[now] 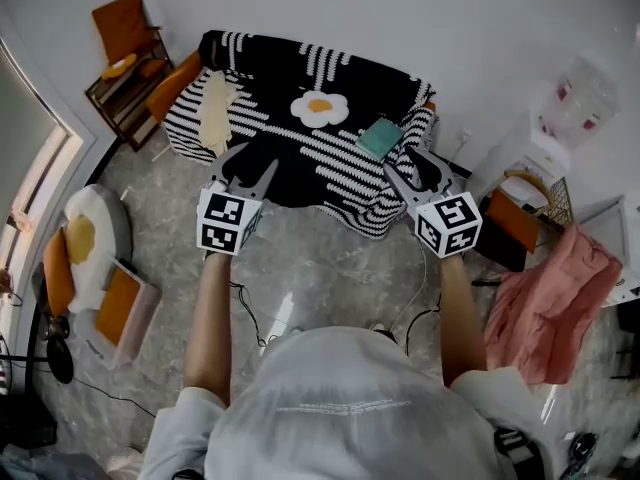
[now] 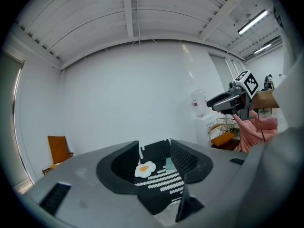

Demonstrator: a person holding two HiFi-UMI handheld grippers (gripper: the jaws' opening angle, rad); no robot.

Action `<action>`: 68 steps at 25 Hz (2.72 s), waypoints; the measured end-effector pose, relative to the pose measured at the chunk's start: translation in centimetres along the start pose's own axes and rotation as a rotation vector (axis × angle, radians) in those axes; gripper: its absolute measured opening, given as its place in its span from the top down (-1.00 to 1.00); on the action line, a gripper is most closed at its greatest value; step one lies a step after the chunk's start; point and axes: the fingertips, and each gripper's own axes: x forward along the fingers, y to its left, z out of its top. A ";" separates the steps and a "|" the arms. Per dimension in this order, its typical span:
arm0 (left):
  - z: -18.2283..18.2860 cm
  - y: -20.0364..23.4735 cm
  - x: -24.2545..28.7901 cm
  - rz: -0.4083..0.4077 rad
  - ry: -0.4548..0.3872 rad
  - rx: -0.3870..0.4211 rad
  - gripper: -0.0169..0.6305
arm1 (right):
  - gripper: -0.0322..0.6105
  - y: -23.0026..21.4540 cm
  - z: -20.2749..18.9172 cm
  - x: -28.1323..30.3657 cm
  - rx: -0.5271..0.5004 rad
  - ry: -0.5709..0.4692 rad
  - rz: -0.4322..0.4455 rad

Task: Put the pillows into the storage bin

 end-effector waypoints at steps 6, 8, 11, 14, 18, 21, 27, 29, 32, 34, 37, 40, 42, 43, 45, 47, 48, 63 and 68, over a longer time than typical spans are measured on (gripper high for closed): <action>-2.3 2.6 -2.2 -0.039 0.007 0.013 0.29 | 0.09 3.6 0.3 1.6 0.004 0.015 -0.025; -3.2 3.6 -2.5 -0.035 0.021 0.006 0.29 | 0.08 4.6 0.0 2.3 0.004 0.029 -0.029; -4.4 4.8 -3.0 -0.034 0.031 -0.013 0.29 | 0.08 5.9 -0.3 3.0 0.000 0.052 -0.030; -5.4 5.9 -3.3 -0.034 0.038 -0.036 0.29 | 0.08 6.7 -0.3 3.6 -0.010 0.071 -0.036; -6.7 6.7 -2.5 -0.040 0.051 -0.073 0.29 | 0.08 6.5 -0.8 4.5 -0.017 0.101 -0.040; -7.2 6.9 -1.0 -0.051 0.062 -0.074 0.29 | 0.08 5.5 -1.3 5.7 -0.006 0.104 -0.044; -8.5 7.4 4.4 -0.089 0.115 -0.049 0.29 | 0.06 2.8 -3.8 10.9 0.006 0.120 -0.015; -9.2 7.7 7.1 -0.103 0.137 -0.039 0.29 | 0.05 1.4 -5.0 13.5 0.017 0.124 0.002; -9.9 8.2 12.2 -0.135 0.169 -0.015 0.29 | 0.05 -1.7 -7.0 17.8 0.051 0.128 0.022; -10.2 8.7 16.1 -0.160 0.196 -0.002 0.29 | 0.05 -4.2 -8.3 20.9 0.070 0.142 0.031; -10.5 9.5 21.9 -0.186 0.236 -0.006 0.29 | 0.04 -7.9 -10.3 25.1 0.095 0.174 0.051; -10.6 9.9 27.2 -0.210 0.269 -0.002 0.29 | 0.04 -11.6 -12.1 28.5 0.142 0.191 0.063; -10.8 10.1 30.1 -0.228 0.294 0.008 0.29 | 0.04 -13.5 -13.3 30.3 0.164 0.204 0.068; -11.0 10.2 31.4 -0.237 0.305 0.012 0.29 | 0.04 -14.3 -13.9 31.0 0.171 0.213 0.070; -11.2 10.3 34.1 -0.256 0.322 0.019 0.29 | 0.04 -16.1 -15.0 32.5 0.183 0.229 0.068; -11.6 10.2 36.6 -0.280 0.339 0.026 0.29 | 0.04 -17.6 -15.9 33.7 0.199 0.241 0.060; -11.8 10.1 37.7 -0.293 0.347 0.029 0.29 | 0.04 -18.3 -16.3 34.2 0.208 0.247 0.056; -21.8 10.4 57.2 -0.575 0.524 0.114 0.18 | 0.04 -27.2 -22.7 41.7 0.357 0.375 -0.123; -28.8 10.9 64.5 -0.707 0.618 0.174 0.07 | 0.04 -30.6 -26.3 46.0 0.417 0.445 -0.189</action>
